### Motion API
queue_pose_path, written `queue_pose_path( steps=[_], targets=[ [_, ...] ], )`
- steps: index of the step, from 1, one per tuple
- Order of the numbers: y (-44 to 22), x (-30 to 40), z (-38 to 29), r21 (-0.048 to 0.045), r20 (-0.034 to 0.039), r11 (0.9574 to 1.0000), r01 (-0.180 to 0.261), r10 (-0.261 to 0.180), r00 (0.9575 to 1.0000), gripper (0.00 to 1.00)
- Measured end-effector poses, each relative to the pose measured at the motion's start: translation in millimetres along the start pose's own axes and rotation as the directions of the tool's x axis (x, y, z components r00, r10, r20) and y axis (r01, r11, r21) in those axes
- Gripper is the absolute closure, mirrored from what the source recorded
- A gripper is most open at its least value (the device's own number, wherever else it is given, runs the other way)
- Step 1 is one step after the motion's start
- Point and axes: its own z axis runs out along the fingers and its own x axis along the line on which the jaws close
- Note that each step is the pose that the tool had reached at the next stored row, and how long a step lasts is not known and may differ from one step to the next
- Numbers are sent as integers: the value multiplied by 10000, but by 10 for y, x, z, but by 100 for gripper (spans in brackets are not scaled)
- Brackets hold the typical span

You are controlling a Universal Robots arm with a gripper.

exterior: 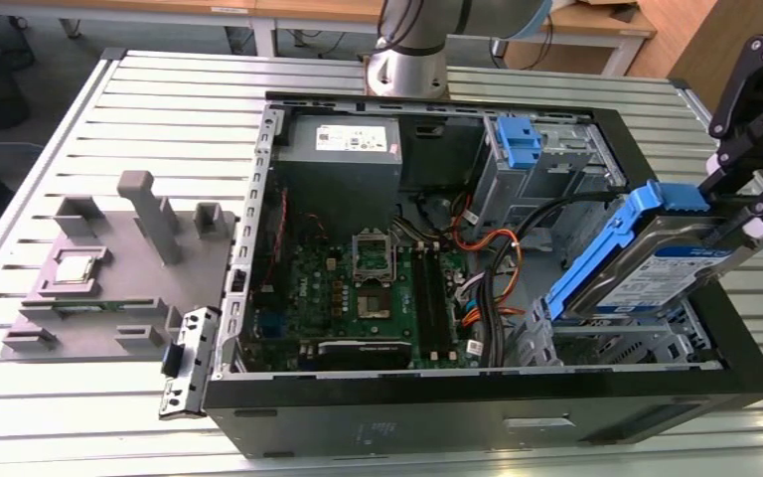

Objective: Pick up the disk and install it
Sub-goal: 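Insert the disk into the insertion slot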

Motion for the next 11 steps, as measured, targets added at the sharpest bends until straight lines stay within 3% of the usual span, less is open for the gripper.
queue_pose_path(
  steps=[11],
  targets=[
    [-2,0,24,0,-1,10000,0,0,10000,65]
  ],
)
